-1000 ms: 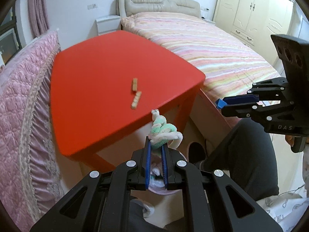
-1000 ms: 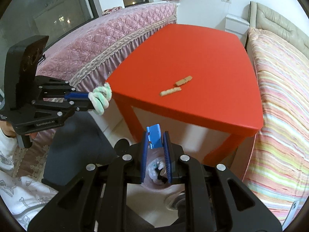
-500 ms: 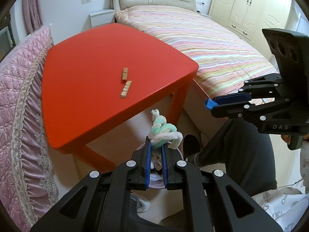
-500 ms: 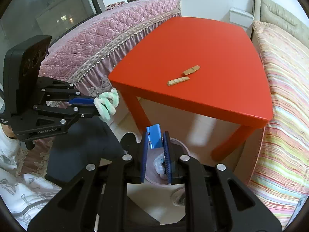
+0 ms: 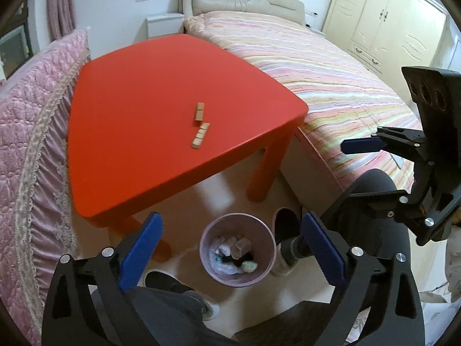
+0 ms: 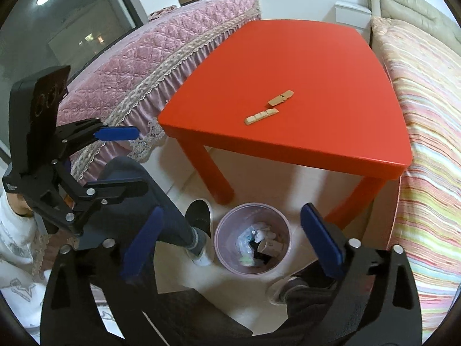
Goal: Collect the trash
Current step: 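Move both open grippers from the bin back toward the wooden sticks, then grasp one wooden stick with the left gripper while the right gripper grasps the other stick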
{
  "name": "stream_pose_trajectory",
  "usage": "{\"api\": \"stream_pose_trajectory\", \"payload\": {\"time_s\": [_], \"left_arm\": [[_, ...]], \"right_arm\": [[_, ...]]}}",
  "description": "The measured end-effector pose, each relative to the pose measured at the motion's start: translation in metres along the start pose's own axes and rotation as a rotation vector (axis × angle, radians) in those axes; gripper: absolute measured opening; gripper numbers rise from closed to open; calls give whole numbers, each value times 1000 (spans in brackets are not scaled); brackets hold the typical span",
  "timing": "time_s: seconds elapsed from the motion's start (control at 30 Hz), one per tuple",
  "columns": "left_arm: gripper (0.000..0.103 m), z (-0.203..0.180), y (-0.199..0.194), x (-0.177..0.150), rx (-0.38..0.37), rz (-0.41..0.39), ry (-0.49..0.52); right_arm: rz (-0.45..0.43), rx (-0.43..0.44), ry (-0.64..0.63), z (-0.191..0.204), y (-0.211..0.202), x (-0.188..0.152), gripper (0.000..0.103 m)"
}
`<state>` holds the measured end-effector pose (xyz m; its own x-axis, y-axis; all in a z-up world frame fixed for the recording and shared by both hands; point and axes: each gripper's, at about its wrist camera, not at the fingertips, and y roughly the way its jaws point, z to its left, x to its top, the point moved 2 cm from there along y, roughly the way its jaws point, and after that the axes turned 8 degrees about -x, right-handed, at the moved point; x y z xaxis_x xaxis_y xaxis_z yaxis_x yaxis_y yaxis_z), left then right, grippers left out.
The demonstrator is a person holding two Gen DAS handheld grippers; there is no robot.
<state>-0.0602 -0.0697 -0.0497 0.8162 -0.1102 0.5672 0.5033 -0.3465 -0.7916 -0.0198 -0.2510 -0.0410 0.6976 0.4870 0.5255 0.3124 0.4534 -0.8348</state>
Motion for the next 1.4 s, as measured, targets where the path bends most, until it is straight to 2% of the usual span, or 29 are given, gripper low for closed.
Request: {"api": "stream_pose_trajectory", "payload": {"time_s": [0.77,1.07,1.27,1.4], "left_arm": [[95,5,0,3,4,-3,7],[95,12,1,19,13,-24,28],[95,17,5,35,20,-34,55],[95,21,12,47,18,-31,65]], "right_arm": [[13,-30,56,-9,2,9,98],[20,-95,86,-25,7,48,98],[34,-127,128,-40,20,89,98],[82,-159,163,-51,40,124,99]]}}
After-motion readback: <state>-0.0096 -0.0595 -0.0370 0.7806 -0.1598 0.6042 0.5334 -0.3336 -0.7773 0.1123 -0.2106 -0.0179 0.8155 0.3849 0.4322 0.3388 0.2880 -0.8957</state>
